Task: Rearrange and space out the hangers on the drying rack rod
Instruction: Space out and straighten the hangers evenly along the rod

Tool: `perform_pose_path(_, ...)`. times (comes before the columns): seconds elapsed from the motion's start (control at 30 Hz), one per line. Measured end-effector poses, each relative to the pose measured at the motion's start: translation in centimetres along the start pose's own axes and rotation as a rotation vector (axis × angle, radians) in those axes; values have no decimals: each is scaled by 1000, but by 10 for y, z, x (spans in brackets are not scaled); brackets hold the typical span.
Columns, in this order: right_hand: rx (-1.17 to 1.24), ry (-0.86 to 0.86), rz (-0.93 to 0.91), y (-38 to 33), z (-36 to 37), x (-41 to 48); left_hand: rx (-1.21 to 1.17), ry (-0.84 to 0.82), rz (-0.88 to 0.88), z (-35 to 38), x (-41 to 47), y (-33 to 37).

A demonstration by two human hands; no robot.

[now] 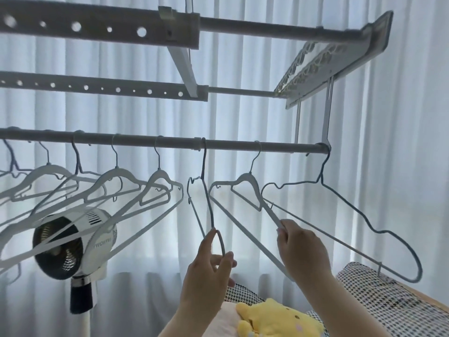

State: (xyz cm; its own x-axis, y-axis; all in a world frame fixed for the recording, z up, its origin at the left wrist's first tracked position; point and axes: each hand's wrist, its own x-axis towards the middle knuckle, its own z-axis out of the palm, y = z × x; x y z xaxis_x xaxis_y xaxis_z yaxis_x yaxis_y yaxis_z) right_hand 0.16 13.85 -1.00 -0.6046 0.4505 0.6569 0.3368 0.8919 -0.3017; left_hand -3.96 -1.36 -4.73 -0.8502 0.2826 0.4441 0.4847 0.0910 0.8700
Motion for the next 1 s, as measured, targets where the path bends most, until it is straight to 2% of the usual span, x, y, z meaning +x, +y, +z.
perform_pose_path(0.4,-87,-39,-58,-30,7,0,-9,6,-9,-11,-1,-3)
perform_pose_path(0.6,-56,-103,-40,-31,2,1,-18,10,-12,-12,0,-3)
perform_pose_path(0.73,57,2,-12,-13,-9,-1,-16,19,-10,-12,2,-6)
perform_pose_path(0.8,59,195,7,9,-16,5,-13,17,-6,-11,3,-5)
perform_pose_path(0.87,3,357,74,36,-24,12,-22,21,-3,-9,4,-4)
perform_pose_path(0.9,-23,355,150,48,-32,16,-28,26,-3,-8,5,-4)
perform_pose_path(1.0,-126,203,328,75,-50,23,-46,38,0,-5,9,-4)
